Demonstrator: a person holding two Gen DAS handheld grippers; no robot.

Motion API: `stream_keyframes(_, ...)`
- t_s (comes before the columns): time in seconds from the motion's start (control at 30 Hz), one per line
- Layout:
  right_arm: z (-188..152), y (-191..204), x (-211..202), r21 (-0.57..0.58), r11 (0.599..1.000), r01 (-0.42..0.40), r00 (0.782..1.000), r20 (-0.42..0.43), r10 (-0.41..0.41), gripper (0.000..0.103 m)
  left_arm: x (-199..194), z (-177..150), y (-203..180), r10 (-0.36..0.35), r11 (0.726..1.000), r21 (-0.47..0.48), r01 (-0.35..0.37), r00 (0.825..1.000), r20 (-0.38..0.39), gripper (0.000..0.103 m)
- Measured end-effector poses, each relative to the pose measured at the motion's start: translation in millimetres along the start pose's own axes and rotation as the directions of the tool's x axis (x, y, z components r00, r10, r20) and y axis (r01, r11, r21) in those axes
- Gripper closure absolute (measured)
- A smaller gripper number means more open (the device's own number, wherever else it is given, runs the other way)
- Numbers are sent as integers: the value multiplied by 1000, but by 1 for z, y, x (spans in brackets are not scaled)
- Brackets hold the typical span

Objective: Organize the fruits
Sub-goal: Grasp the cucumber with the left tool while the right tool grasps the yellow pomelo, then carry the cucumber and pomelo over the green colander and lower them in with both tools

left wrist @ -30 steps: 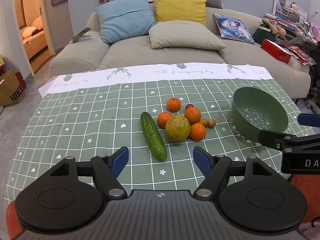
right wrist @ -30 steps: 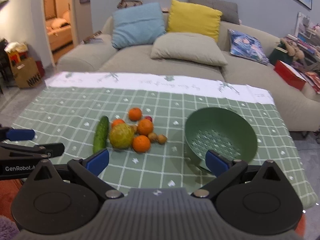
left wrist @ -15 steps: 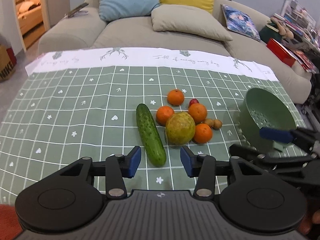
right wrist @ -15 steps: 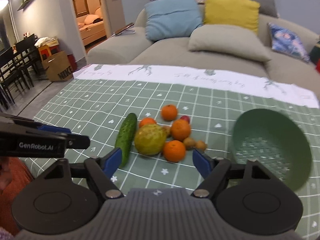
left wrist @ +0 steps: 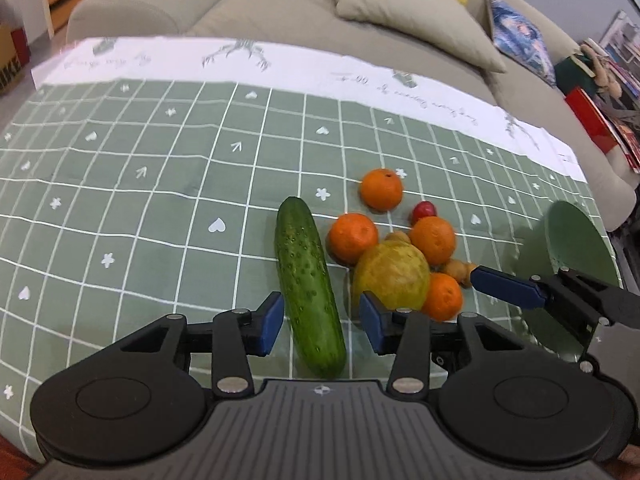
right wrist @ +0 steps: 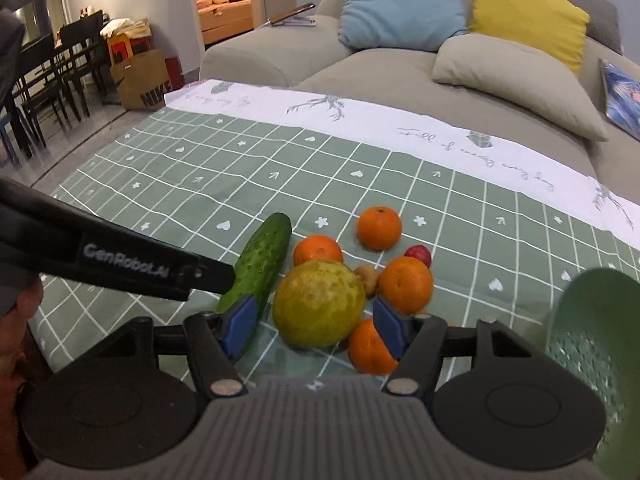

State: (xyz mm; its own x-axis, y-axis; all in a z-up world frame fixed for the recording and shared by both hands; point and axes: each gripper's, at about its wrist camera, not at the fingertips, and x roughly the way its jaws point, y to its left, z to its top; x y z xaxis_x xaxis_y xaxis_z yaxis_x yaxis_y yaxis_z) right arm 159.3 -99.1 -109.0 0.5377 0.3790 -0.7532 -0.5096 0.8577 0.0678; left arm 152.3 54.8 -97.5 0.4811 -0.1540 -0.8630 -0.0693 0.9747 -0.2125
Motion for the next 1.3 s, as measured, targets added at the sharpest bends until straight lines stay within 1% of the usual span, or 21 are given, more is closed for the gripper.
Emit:
stream_keyframes(0.3, 7, -11, 38, 19, 999, -32, 997, -67, 33, 41, 42, 18, 10, 2, 999, -46, -6, 996, -89, 51)
stream_keyframes(0.47, 6, -15, 49, 30, 998, -56, 995, -79, 58, 41, 59, 25, 13, 6, 999, -53, -12, 993, -116, 51)
stream_keyframes(0.57, 7, -13, 53, 21, 998, -55, 995, -82, 56, 39, 67, 28, 14, -7, 998, -61, -2, 991, -136, 51)
stream_keyframes(0.63, 8, -13, 54, 16, 999, -52, 995, -81, 53, 39, 70, 30, 15, -9, 998, -68, -1, 990, -143, 54)
stream_keyframes(0.67, 8, -13, 55, 13, 999, -52, 995, -81, 53, 39, 71, 30, 15, -11, 998, -70, 1, 989, -147, 59)
stream_keyframes(0.7, 8, -13, 55, 10, 999, -50, 995, -82, 51, 39, 72, 30, 15, -10, 997, -73, -1, 988, -152, 60)
stream_keyframes(0.8, 8, -13, 59, 14, 999, -47, 995, -92, 48, 38, 73, 30, 16, -12, 996, -84, -2, 988, -156, 61)
stream_keyframes(0.93, 9, -11, 61, 28, 999, -34, 994, -100, 36, 39, 72, 32, 13, 11, 997, -78, -26, 984, -180, 62)
stream_keyframes(1.07, 10, -8, 52, 21, 999, -26, 996, -88, 28, 39, 58, 23, 14, 10, 997, -73, -21, 988, -154, 63)
stream_keyframes(1.2, 11, -6, 36, 17, 1000, -25, 998, -56, 26, 39, 34, 13, 15, 1, 996, -92, -11, 995, -98, 63)
stream_keyframes(1.3, 10, -4, 21, 9, 1000, -20, 999, -31, 20, 39, 16, 6, 14, 8, 996, -91, -13, 998, -57, 63)
